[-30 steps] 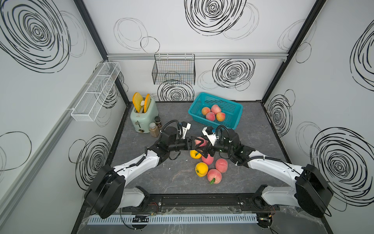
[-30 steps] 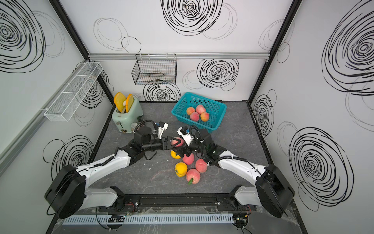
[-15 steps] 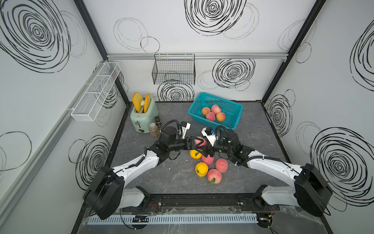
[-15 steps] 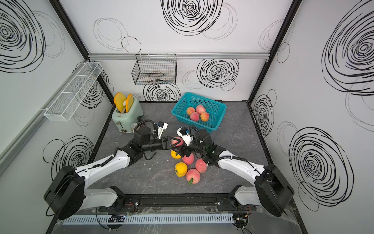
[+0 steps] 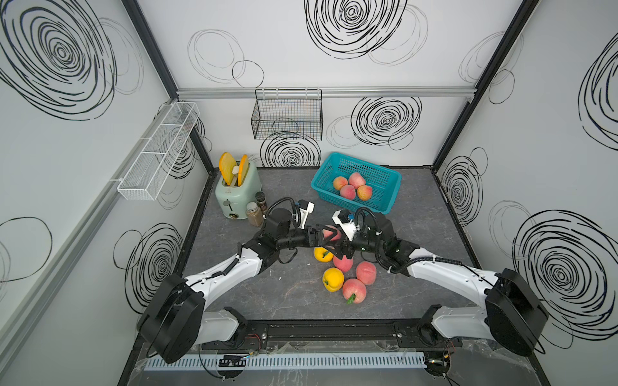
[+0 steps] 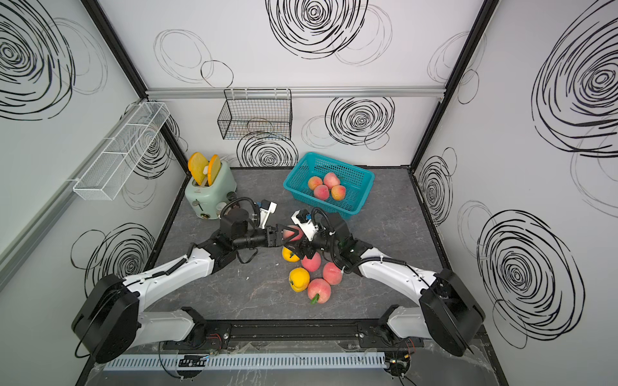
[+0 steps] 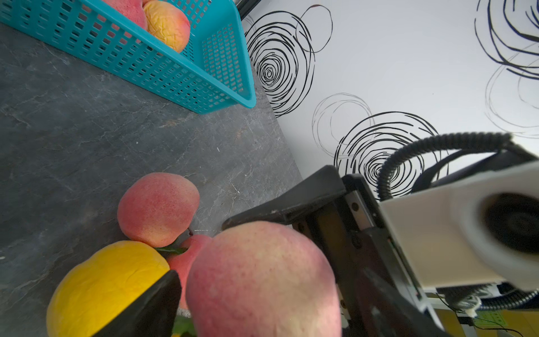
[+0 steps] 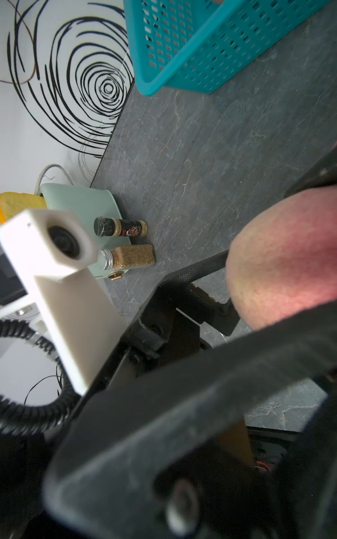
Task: Put the peaches into the basket
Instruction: Place the peach in the basket.
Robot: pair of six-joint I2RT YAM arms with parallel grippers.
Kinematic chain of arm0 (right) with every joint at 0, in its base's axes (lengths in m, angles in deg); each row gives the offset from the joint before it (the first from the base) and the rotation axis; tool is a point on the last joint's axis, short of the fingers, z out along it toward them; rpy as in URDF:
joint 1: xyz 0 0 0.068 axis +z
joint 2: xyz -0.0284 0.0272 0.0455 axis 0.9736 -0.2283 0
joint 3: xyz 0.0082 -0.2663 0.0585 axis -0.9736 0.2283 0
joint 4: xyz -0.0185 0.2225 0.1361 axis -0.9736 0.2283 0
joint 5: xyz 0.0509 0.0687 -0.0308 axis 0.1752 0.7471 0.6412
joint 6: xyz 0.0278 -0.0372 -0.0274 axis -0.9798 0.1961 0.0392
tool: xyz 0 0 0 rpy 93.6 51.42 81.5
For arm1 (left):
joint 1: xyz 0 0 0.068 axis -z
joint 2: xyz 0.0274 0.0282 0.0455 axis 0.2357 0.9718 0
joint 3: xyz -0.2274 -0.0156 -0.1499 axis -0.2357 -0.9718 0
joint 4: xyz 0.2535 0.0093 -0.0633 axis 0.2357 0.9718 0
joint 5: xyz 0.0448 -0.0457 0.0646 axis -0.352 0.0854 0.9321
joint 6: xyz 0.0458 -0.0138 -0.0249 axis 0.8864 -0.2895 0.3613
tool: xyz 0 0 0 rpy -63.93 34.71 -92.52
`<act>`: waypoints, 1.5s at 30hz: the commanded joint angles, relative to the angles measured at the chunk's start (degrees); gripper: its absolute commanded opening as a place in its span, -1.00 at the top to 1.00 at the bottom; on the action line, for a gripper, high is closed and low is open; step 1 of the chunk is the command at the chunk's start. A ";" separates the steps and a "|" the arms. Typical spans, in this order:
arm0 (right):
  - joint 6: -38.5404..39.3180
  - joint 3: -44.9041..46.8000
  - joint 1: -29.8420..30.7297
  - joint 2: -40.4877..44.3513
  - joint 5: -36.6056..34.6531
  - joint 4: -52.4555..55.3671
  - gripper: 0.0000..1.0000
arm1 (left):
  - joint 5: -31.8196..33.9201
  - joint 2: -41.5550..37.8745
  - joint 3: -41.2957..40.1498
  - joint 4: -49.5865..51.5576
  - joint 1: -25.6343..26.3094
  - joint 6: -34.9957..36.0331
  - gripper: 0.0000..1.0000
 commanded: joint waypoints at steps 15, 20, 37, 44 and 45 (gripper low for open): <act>-1.66 -9.98 -10.36 -5.02 -3.59 9.12 -0.28 | 8.90 -5.50 4.06 11.93 -5.58 10.84 -0.97; -1.80 -13.71 -13.07 -8.65 -6.39 10.52 -0.29 | 11.98 -5.49 6.05 14.39 -5.07 13.39 -0.97; -1.92 -31.76 -22.48 -23.19 -11.07 11.05 -0.30 | 17.29 -3.97 10.63 19.27 -2.95 19.03 -0.97; -1.66 -40.42 -22.94 -30.50 -12.23 12.47 -0.29 | 17.53 -2.77 12.32 19.81 -3.01 20.51 -0.97; -1.58 -41.25 -22.93 -31.29 -12.17 12.26 -0.30 | 17.57 -2.60 12.64 19.93 -3.03 20.67 -0.97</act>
